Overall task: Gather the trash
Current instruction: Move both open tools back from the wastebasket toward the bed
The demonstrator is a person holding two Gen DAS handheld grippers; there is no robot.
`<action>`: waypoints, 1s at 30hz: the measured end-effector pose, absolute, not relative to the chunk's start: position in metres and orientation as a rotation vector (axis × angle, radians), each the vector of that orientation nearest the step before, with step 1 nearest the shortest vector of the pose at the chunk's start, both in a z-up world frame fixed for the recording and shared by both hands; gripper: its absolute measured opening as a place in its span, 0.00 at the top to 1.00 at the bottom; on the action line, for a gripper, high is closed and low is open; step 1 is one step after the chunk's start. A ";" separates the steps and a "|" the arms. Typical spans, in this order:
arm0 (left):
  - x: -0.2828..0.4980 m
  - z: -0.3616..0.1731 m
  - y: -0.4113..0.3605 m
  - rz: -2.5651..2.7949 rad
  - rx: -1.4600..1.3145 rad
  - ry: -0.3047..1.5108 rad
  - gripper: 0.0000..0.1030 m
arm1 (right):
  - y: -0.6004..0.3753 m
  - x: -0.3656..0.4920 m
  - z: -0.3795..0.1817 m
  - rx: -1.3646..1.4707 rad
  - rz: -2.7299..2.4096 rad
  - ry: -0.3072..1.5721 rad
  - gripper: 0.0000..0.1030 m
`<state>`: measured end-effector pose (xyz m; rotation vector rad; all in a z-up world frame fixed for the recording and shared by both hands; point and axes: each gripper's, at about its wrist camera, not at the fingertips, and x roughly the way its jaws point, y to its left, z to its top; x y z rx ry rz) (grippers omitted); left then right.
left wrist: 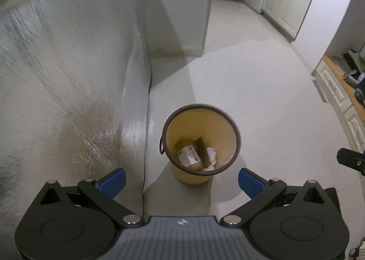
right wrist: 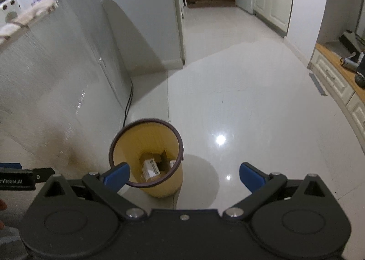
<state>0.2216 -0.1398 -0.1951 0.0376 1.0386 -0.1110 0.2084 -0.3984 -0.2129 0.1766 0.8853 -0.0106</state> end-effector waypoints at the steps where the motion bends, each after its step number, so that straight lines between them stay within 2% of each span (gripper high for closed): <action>1: 0.215 -0.186 -0.141 -0.118 0.040 1.021 0.00 | -0.399 0.202 -0.206 0.179 -0.011 0.870 0.00; 17: 0.123 -0.046 -0.137 -0.197 0.047 0.699 0.00 | -0.386 0.109 -0.084 0.098 0.036 0.600 0.00; 30: 0.059 0.049 -0.086 -0.146 0.102 0.454 0.00 | -0.353 0.063 0.000 0.098 0.125 0.394 0.00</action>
